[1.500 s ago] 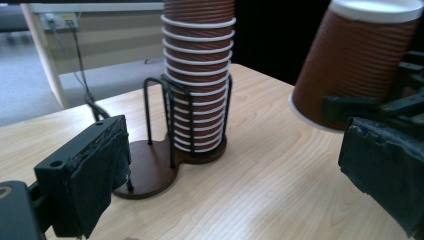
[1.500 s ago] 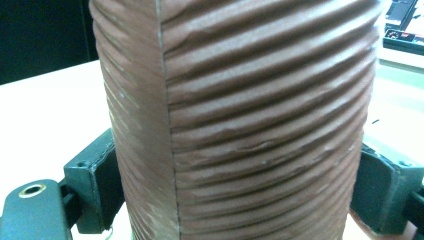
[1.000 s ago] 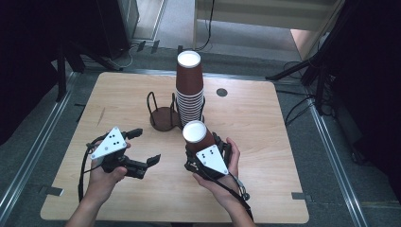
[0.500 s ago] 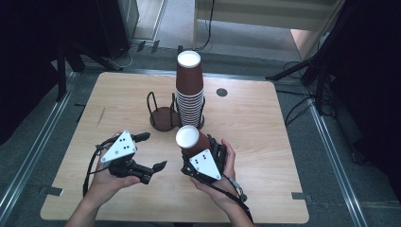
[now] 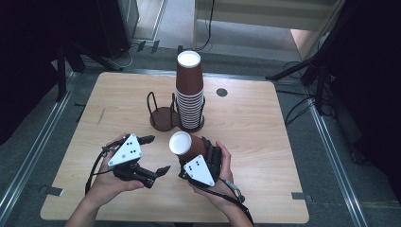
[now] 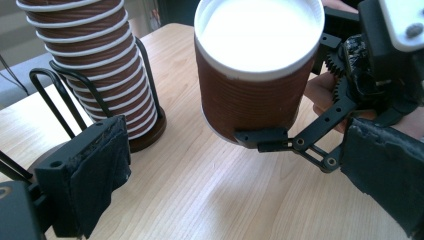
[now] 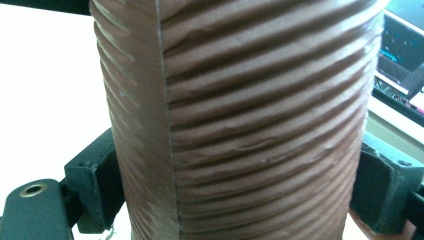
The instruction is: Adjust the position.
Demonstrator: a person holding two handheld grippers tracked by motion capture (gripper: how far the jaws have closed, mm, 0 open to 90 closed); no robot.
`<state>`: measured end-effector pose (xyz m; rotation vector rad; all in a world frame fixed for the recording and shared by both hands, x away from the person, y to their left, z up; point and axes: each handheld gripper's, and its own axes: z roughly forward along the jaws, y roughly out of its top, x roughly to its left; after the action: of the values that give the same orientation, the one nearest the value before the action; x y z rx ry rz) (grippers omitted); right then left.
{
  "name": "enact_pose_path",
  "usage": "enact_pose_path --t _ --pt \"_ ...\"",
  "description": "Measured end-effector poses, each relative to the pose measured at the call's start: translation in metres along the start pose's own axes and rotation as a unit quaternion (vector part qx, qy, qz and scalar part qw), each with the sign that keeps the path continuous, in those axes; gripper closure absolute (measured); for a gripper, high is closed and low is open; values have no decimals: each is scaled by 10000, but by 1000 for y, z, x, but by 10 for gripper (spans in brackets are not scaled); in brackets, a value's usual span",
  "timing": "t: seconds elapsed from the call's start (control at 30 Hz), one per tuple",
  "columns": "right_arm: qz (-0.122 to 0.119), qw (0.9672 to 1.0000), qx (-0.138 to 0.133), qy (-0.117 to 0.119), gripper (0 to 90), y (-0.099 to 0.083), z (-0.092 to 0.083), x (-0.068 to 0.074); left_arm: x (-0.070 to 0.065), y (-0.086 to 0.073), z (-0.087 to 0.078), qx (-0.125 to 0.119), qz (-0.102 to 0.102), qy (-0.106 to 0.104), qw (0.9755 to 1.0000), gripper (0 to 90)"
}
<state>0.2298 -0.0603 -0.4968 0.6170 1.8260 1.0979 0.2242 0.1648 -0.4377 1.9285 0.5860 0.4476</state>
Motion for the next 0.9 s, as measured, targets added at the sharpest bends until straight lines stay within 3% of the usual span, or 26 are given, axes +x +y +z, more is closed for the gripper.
enact_pose_path --t 0.2,0.3,0.6,0.9 --pt "-242 9995 -112 171 113 -1 0 8 -3 0 1 48 61 -113 9999 13" --pt "-251 9988 -194 363 113 -2 -2 11 -4 0 2 88 103 -149 9998 40" --pt "-473 9961 -282 684 113 -4 -3 21 -10 0 6 358 280 -330 9984 59" --pt "-606 9923 -379 1010 112 -5 -5 28 -12 -1 8 480 268 -440 9975 99"
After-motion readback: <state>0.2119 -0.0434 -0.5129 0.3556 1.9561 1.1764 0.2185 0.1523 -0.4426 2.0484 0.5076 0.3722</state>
